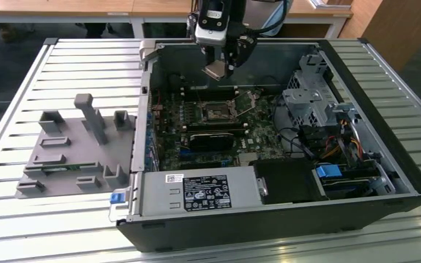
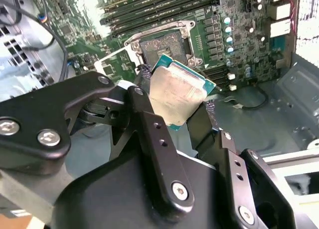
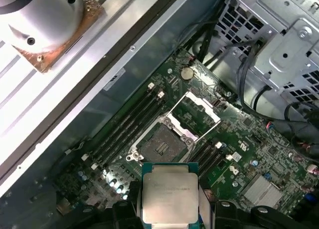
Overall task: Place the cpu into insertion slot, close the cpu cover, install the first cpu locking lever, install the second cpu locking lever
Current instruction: 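Place the cpu into insertion slot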
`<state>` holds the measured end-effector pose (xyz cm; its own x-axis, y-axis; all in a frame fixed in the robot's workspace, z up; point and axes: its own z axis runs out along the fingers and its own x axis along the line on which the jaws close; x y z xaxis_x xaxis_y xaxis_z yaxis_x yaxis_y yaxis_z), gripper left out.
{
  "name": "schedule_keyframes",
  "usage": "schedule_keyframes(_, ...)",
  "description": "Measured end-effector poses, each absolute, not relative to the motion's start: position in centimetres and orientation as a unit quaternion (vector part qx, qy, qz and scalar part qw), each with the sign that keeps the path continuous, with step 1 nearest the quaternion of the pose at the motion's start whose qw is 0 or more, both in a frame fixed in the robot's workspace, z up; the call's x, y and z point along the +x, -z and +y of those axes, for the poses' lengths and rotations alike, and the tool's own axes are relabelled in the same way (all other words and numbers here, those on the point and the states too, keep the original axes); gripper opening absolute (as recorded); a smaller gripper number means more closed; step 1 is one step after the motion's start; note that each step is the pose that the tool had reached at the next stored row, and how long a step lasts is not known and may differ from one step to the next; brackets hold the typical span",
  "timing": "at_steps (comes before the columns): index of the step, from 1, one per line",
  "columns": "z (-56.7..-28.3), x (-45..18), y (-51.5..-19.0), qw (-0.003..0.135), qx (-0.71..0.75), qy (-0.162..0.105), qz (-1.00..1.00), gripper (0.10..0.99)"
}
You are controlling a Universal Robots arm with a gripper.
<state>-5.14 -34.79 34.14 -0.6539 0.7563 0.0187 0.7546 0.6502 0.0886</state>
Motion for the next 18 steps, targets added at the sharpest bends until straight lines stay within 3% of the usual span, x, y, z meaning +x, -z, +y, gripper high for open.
schedule_keyframes(18, -34.79, -5.14, -33.31, 0.017, 0.546, -0.042, 0.836, 0.541)
